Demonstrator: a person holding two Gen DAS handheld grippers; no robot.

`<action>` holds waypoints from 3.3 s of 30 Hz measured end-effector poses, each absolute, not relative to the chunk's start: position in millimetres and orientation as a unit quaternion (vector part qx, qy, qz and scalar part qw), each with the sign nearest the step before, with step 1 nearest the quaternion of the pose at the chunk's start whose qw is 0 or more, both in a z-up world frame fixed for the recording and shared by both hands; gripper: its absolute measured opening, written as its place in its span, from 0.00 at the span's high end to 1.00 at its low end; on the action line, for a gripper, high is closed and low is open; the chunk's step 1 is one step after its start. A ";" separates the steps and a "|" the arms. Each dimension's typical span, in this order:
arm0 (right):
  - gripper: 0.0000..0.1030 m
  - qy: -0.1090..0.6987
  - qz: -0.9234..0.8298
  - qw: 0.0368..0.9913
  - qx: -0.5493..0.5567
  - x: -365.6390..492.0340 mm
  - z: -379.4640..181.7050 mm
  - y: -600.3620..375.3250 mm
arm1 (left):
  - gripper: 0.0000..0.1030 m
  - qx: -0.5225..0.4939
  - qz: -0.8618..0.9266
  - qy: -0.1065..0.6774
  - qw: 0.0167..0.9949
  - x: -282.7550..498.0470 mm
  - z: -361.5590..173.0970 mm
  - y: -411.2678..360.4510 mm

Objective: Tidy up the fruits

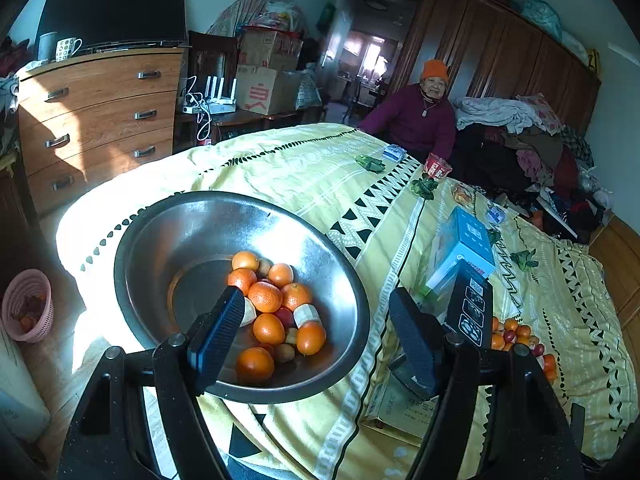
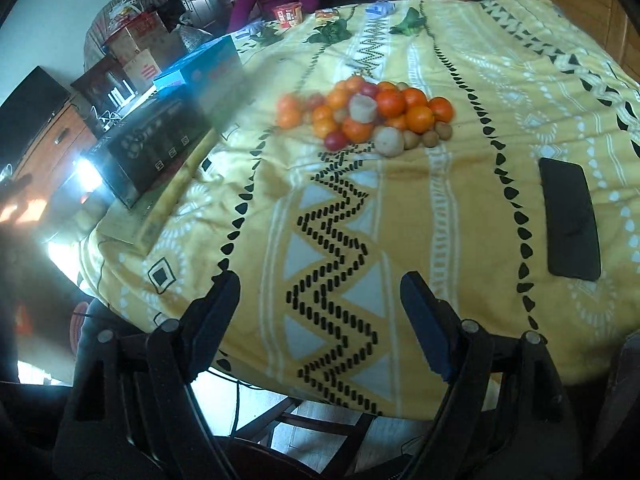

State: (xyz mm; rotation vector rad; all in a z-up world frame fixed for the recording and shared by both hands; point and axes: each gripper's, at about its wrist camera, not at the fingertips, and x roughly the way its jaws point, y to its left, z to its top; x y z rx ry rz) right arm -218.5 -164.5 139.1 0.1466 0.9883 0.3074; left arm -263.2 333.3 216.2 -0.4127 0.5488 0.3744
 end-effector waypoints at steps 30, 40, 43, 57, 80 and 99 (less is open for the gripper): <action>0.19 0.491 0.142 0.847 0.145 -232.6 95.1 -227.6 | 0.26 -0.149 0.155 0.274 0.937 -230.4 258.6 263.9; 0.19 0.482 0.147 0.849 0.156 -229.2 99.6 -231.5 | 0.26 -0.147 0.147 0.282 0.937 -225.0 257.4 248.8; 0.19 0.485 0.143 0.847 0.165 -228.0 97.6 -236.0 | 0.26 -0.142 0.143 0.287 0.937 -222.0 257.6 243.7; 0.19 0.496 0.135 0.839 0.181 -220.0 86.5 -250.7 | 0.26 -0.110 0.118 0.298 0.941 -194.9 256.0 216.3; 0.19 0.509 0.127 0.839 0.145 -204.6 74.2 -254.9 | 0.26 -0.056 -0.186 0.453 0.870 -33.6 98.0 -20.5; 0.39 0.469 0.138 0.861 0.139 -130.8 92.9 -241.0 | 0.71 -0.049 -0.202 0.485 0.849 10.0 25.8 -56.8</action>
